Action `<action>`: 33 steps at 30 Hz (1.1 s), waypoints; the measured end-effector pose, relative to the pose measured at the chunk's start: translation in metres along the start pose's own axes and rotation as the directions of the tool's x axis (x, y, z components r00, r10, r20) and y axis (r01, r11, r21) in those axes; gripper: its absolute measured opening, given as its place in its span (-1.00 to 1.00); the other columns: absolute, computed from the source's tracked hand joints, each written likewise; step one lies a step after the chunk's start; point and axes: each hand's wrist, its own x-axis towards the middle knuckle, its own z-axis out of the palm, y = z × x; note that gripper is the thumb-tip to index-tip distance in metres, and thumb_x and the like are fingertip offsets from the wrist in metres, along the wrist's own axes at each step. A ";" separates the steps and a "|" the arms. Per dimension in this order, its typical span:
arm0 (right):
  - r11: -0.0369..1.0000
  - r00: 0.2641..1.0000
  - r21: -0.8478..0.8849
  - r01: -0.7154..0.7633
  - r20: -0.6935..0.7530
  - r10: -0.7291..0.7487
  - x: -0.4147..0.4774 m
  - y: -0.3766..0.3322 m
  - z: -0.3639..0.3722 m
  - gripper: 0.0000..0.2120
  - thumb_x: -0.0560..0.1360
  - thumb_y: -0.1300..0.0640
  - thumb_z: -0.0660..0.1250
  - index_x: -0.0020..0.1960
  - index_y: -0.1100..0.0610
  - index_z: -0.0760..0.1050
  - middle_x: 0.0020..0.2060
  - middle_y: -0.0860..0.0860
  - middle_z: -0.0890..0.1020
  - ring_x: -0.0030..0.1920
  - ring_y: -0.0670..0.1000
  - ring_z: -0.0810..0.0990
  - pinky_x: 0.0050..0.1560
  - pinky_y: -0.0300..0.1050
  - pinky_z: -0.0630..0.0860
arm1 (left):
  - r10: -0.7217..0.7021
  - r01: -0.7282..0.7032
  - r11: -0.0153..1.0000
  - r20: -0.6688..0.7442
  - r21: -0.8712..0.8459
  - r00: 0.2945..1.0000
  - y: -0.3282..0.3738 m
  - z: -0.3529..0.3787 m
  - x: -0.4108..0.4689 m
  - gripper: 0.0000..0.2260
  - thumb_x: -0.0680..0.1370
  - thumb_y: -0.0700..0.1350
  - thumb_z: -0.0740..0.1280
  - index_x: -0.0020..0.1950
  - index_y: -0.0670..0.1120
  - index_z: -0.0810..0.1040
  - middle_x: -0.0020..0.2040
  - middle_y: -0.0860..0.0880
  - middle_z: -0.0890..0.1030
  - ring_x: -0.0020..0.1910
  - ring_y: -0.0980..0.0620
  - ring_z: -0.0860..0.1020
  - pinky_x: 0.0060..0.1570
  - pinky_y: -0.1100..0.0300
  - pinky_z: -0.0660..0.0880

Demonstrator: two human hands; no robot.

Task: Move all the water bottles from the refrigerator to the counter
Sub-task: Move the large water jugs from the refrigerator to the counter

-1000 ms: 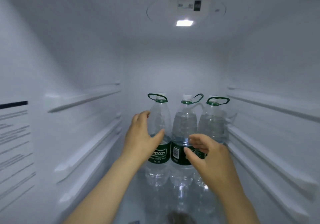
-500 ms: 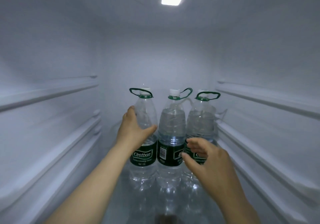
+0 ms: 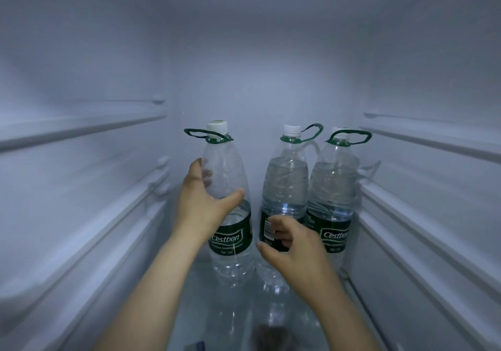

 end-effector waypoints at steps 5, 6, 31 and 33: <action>0.999 0.996 0.027 -0.027 0.087 0.025 0.008 0.004 0.026 -0.33 0.38 -0.08 0.50 0.42 0.02 0.37 0.29 -0.09 0.54 0.21 -0.15 0.53 0.22 -0.25 0.47 | -0.013 0.012 0.999 -0.021 -0.031 1.000 -0.004 -0.010 -0.003 -0.25 0.32 -0.03 0.58 0.41 0.00 0.28 0.25 0.01 0.50 0.20 0.05 0.51 0.16 0.10 0.49; 0.999 0.994 0.022 -0.032 0.107 0.030 0.010 0.004 0.030 -0.27 0.36 -0.08 0.51 0.45 0.03 0.33 0.31 -0.08 0.52 0.23 -0.13 0.52 0.25 -0.21 0.47 | -0.014 0.013 0.999 -0.025 -0.034 1.000 -0.005 -0.012 -0.004 -0.25 0.32 -0.02 0.58 0.41 0.00 0.28 0.24 0.02 0.50 0.20 0.05 0.51 0.17 0.09 0.50; 0.972 0.998 0.235 -0.024 0.066 0.008 -0.001 0.008 0.076 -0.33 0.10 -0.06 0.61 0.17 -0.17 0.47 0.01 -0.29 0.64 0.04 -0.28 0.59 0.07 -0.17 0.57 | -0.007 -0.013 0.981 -0.105 -0.194 0.994 0.004 -0.037 -0.051 -0.40 0.12 0.18 0.52 0.10 0.35 0.41 0.09 0.29 0.58 0.16 0.23 0.56 0.17 -0.01 0.55; 0.973 0.997 0.229 -0.022 0.071 0.006 -0.012 0.005 0.070 -0.31 0.08 -0.10 0.60 0.17 -0.23 0.46 0.01 -0.32 0.63 0.05 -0.28 0.58 0.08 -0.16 0.57 | -0.005 -0.021 0.975 -0.115 -0.223 0.993 0.010 -0.041 -0.060 -0.40 0.11 0.18 0.53 0.11 0.33 0.43 0.08 0.30 0.59 0.14 0.24 0.57 0.15 -0.02 0.56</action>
